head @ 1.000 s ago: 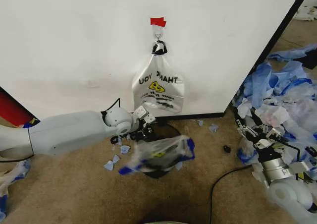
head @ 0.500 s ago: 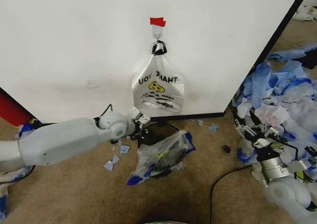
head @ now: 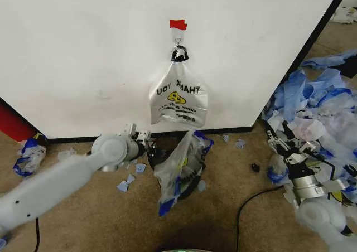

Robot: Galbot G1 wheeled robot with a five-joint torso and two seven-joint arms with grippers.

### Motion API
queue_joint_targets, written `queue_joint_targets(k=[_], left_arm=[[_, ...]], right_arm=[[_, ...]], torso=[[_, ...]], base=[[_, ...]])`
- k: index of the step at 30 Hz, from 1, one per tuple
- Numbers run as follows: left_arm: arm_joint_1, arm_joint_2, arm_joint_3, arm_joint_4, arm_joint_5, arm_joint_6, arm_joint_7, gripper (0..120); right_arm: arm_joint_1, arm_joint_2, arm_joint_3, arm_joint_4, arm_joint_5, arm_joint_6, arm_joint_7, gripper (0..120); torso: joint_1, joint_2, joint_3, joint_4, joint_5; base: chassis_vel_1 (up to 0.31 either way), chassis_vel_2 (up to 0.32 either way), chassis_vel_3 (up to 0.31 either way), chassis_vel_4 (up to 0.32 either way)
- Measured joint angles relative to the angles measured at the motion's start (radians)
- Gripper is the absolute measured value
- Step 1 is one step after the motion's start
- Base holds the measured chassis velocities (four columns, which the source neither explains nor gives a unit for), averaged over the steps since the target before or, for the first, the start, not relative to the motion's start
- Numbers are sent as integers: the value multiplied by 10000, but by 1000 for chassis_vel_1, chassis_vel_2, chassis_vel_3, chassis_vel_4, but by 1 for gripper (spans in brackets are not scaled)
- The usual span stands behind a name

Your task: Pick up the garbage bag from the wall and place it over the trash bin.

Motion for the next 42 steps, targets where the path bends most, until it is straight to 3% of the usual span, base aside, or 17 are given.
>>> queue_joint_targets(k=[2,7,12,20,29,42], left_arm=[[550,-110,-816,-291,-184,-188,-498,0],[1429,-405,-1899,-561,-105,-880,-1262,0],[2684,-618,-2627,-942,867,-1555,-2183,0],[4002,-823,-3121,-1251,1883,-2059,-2899,0],[4314,-1051,-3475,-1502,1598,-2274,-3449,0],[4610,-1183,-3481,-1592,1618,-2527,-3085,0]], right_arm=[[-44,117,-31,-13,-57,14,-47,100],[-144,336,-85,-40,-183,50,-139,100],[-187,384,-95,-1,-222,56,-152,100],[-186,460,-171,44,-319,54,-153,100],[-149,532,-229,16,-420,34,-170,100],[-27,422,-241,-127,-397,6,-186,100]], torso=[[0,0,-1,2,-1],[0,0,-1,-3,-1],[0,0,0,1,-2],[0,0,-1,1,2],[0,-2,-1,-3,1],[0,-1,0,-1,0]], base=[[0,0,0,0],[0,0,0,0],[0,0,0,0],[0,0,0,0],[0,0,0,0],[0,0,0,0]])
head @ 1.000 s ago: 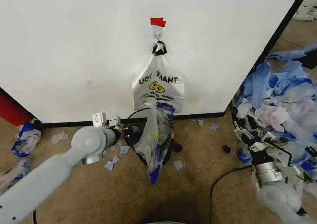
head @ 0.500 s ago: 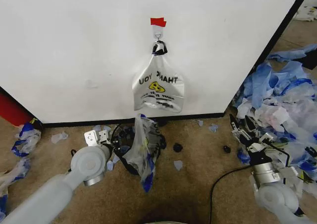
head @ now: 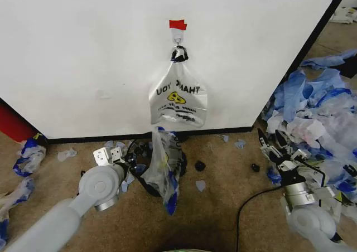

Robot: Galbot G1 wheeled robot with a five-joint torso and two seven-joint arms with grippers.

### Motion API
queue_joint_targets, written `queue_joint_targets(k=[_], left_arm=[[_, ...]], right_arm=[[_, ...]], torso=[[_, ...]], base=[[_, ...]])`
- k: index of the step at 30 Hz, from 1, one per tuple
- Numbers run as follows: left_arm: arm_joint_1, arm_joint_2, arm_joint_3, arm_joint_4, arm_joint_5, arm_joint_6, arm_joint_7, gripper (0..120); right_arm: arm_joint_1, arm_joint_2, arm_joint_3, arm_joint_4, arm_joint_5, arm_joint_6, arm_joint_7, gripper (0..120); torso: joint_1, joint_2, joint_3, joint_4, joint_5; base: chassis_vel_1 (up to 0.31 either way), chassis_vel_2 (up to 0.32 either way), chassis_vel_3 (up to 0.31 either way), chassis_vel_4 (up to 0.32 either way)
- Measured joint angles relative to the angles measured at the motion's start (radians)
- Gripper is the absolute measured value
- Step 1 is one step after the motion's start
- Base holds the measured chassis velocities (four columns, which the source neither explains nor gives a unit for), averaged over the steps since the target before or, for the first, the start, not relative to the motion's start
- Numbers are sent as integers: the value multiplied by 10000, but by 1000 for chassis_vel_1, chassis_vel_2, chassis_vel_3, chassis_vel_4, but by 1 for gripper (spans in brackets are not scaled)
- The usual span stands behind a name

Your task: Pick up the garbage bag from the wall and place it over the trash bin.

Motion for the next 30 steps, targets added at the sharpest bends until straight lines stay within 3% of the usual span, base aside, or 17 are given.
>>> queue_joint_targets(k=[4,19,26,30], left_arm=[[296,-59,-17,-97,464,1,441,1],[832,-78,-298,-702,458,-32,233,55],[472,901,-1243,-1306,1643,-342,1276,84],[435,1286,-1522,-1333,2169,-448,2003,91]], right_arm=[[41,-4,-44,-94,-3,-5,-20,100],[138,143,-190,-182,-154,-100,-42,100],[-28,-598,-355,1178,1368,-1133,1135,100],[-8,-943,-422,1839,2343,-1784,2227,100]], torso=[[0,0,0,2,-1],[0,0,0,1,-1],[0,0,0,-2,2],[0,0,0,0,4]], base=[[0,0,0,0],[0,0,0,0],[0,0,0,0],[0,0,0,0]])
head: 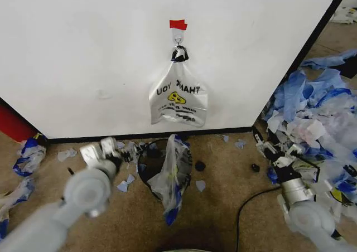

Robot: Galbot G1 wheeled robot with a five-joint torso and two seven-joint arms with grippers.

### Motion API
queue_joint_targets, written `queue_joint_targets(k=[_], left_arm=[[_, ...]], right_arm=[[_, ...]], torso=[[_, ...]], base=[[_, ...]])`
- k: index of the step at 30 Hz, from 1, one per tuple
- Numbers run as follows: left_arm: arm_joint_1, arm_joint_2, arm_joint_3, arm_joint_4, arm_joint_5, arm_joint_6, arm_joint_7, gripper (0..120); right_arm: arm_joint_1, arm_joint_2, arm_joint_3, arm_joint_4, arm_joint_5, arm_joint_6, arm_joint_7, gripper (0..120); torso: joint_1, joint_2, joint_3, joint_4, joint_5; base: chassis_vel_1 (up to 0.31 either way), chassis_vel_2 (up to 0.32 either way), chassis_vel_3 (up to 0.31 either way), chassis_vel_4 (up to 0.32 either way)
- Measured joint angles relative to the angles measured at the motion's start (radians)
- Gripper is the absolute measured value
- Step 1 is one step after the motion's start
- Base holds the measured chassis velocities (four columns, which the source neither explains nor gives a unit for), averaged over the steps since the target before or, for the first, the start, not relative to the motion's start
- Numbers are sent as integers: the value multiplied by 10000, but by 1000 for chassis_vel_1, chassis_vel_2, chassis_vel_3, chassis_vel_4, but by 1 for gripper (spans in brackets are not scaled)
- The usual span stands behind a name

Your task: Pick up the garbage bag from the wall and place it over the trash bin.

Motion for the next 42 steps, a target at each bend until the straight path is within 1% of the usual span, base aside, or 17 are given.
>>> queue_joint_targets(k=[1,3,4,6,8,9,12,13,17,19,21,22,25,29,30,36,42], left_arm=[[-56,503,-213,384,913,-217,1380,98],[-157,790,-370,744,980,-225,2295,100],[-310,817,-361,860,602,-105,2496,100],[-401,800,-305,913,426,-81,2550,100],[-530,740,-109,1070,296,-76,2706,100],[-537,730,-44,1134,282,-2,2770,100],[-516,803,-1,1196,258,247,2798,100],[-516,803,-1,1196,258,247,2798,100],[-539,993,25,1264,232,294,2798,100],[-499,1053,23,1290,231,298,2745,100],[-410,1086,7,1319,245,300,2635,100],[-410,1086,7,1319,245,300,2635,100],[-277,1068,-16,1320,303,296,2432,100],[-68,1074,-48,1341,469,251,2194,100],[-68,1074,-48,1341,469,251,2194,100],[5,1066,-56,1381,573,152,2109,100],[102,993,-29,1430,723,69,2085,100]], right_arm=[[184,-425,-196,858,1037,-1024,1723,100],[594,-837,-702,1575,1468,-1996,3255,100],[730,-1006,-952,1922,1537,-2445,3827,100],[784,-1088,-1067,2145,1568,-2699,4171,100],[932,-1252,-1309,2665,1781,-3392,5030,100],[1047,-1336,-1448,2882,1979,-3773,5391,100],[1499,-1560,-1960,3112,2237,-4516,6006,100],[1499,-1560,-1960,3112,2237,-4516,6006,100],[2655,-1631,-3026,2890,2278,-4965,6674,100],[3345,-1546,-3628,2681,2435,-5275,7359,100],[4209,-1343,-4427,2278,2764,-5694,8295,100],[4209,-1343,-4427,2278,2764,-5694,8295,100],[5074,-1050,-5350,1642,2955,-5985,8759,100],[6371,-352,-6603,934,3101,-6218,9290,100],[6371,-352,-6603,934,3101,-6218,9290,100],[7409,583,-7534,183,3081,-6458,10025,100],[7571,935,-7757,-83,2934,-6626,10358,100]], torso=[[0,0,0,-1,-12],[1,-1,1,9,-5],[1,0,1,10,-2],[1,0,1,8,-4],[1,0,1,-6,-10],[1,0,1,-8,-11],[0,0,1,2,-4],[0,0,1,2,-4],[0,0,1,-1,-4],[1,0,1,0,0],[1,0,1,3,-7],[1,0,1,3,-7],[1,-1,1,1,-4],[1,-1,2,3,-7],[1,-1,2,3,-7],[1,-1,2,2,-5],[1,-1,1,0,-6]], base=[[0,0,0,0],[0,0,0,0],[0,0,0,0],[0,0,0,0],[0,0,0,0],[0,0,0,0],[0,0,0,0],[0,0,0,0],[0,0,0,0],[0,0,0,0],[0,0,0,0],[0,0,0,0],[0,0,0,0],[0,0,0,0],[0,0,0,0],[0,0,0,0],[0,0,0,0]])
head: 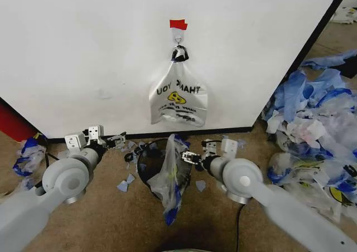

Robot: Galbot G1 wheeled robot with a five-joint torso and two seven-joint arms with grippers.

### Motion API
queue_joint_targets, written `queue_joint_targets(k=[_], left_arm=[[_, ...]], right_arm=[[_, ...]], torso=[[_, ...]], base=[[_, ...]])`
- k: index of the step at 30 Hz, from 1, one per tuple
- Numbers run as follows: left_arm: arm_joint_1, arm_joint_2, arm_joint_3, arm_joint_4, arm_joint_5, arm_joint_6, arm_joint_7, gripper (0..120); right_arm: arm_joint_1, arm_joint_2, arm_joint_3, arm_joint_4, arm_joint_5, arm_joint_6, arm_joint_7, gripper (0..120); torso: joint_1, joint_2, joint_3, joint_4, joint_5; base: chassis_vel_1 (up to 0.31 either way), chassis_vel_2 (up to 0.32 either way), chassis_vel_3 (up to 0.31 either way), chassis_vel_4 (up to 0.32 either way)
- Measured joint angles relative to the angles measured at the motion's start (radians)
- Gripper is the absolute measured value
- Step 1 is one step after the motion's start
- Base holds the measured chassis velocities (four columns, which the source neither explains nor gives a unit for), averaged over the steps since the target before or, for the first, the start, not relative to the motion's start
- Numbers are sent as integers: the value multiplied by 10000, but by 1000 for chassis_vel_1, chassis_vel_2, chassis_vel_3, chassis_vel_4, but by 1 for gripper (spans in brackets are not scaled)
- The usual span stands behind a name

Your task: Pick up the garbage bag from the wall and place it over the trash bin.

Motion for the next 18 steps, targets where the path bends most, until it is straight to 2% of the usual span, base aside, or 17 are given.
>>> queue_joint_targets(k=[6,18], left_arm=[[18,-41,27,18,17,-14,-6,100],[311,-255,79,8,201,-165,-49,100]], right_arm=[[-134,69,-18,-101,-213,0,15,100],[-550,1061,-138,-843,-1168,55,-18,100]], torso=[[0,0,0,-1,1],[-1,0,0,1,1]], base=[[0,0,0,0],[0,0,0,0]])
